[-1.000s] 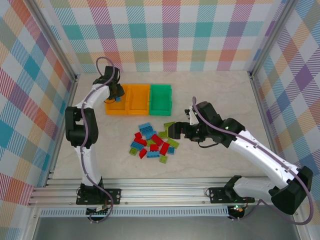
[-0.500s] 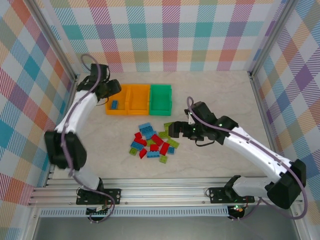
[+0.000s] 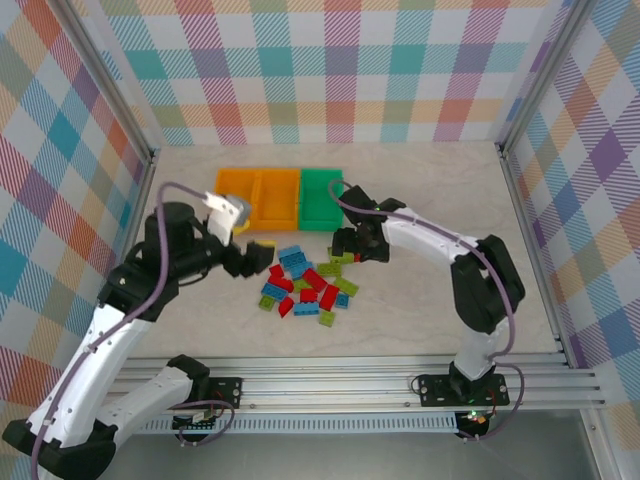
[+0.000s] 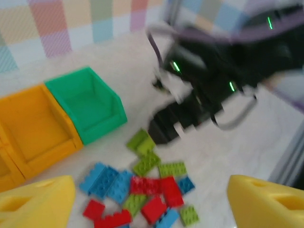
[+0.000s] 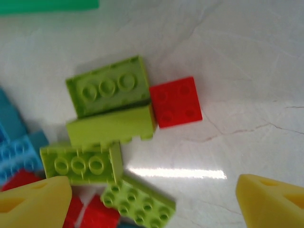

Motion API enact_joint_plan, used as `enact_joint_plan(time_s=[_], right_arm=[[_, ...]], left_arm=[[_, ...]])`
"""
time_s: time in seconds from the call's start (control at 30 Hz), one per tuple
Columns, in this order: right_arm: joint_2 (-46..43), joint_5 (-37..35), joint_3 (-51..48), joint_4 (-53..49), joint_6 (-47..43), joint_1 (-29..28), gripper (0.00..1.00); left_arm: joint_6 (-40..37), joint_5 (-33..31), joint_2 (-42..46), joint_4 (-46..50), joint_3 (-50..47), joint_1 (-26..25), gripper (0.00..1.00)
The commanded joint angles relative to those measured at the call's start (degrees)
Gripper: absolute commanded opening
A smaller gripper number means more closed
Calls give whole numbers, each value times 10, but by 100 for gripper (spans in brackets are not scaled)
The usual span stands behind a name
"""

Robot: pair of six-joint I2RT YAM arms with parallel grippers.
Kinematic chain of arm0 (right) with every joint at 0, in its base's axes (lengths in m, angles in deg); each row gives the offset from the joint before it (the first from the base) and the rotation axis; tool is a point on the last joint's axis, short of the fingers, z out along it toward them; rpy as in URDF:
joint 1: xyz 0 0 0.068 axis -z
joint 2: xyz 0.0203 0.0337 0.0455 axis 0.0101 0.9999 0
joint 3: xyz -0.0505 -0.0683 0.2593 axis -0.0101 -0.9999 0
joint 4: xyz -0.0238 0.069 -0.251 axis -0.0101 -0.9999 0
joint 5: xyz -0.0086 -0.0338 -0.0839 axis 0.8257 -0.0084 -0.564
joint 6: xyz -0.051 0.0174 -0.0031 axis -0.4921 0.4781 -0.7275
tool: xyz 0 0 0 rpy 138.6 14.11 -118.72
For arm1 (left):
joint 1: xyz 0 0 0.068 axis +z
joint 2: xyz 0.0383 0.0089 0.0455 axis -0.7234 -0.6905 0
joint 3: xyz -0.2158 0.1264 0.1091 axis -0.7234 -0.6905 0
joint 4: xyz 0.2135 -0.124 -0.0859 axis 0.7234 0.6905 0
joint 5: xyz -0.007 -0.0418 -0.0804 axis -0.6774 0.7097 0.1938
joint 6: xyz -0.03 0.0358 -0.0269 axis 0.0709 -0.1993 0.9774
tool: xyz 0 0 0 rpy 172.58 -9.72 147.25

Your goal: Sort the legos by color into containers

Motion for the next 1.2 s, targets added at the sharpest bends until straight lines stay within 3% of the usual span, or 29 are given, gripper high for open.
enact_joint_plan(time_s=[0.0,0.17,0.4,0.5,0.67,0.73,0.8,0.9,1.17], right_arm=[[48,-33,64,-61,100,6,87],[85,57,68,-16,181,1,86],[104,96,39,10,304,0,78],[115,101,45,4,315,0,65],[119,92,42,5,328,0,33],[116,86,41,4,326,1,30],[113,83,40,4,323,3,35],[101,81,32,12,315,5,60],[111,106,14,60,321,24,80]], left_arm=[[-192,72,37,20,-76,-10,95],[-269,80,86,-46,-176,-16,100],[-282,63,130,-84,-216,-16,100],[-280,55,134,-91,-221,-16,100],[-275,52,134,-101,-227,-15,100],[-273,52,134,-102,-227,-16,100],[-273,51,134,-103,-228,-16,100],[-272,48,134,-104,-229,-16,100],[-266,52,124,-108,-228,-16,100]])
